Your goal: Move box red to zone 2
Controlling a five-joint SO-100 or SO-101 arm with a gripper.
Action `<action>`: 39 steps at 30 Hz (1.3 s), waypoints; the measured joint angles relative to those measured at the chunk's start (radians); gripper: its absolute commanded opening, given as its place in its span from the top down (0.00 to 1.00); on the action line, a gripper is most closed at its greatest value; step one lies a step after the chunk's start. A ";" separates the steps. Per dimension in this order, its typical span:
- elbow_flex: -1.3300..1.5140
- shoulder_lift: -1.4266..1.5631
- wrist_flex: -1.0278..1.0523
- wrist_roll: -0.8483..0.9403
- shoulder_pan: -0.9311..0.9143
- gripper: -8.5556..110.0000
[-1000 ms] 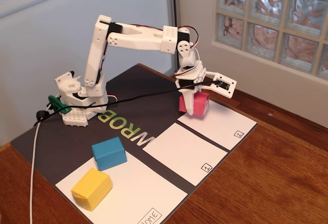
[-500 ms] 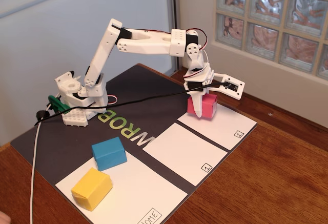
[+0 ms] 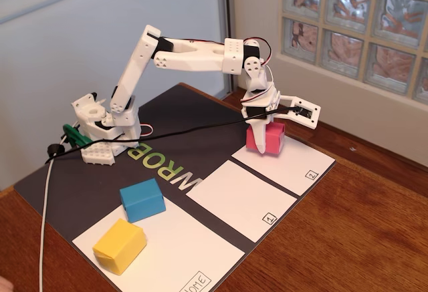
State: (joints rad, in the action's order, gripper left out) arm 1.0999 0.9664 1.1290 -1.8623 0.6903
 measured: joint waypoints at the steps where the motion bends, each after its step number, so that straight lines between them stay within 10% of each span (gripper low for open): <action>1: 0.000 0.000 0.003 0.000 0.000 0.93; 16: -0.012 -0.014 0.006 -0.040 -0.020 0.91; 39: -0.043 -0.032 0.006 -0.044 -0.035 0.62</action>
State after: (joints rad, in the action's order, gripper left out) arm 1.0569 0.9342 1.1351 -1.9067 0.6550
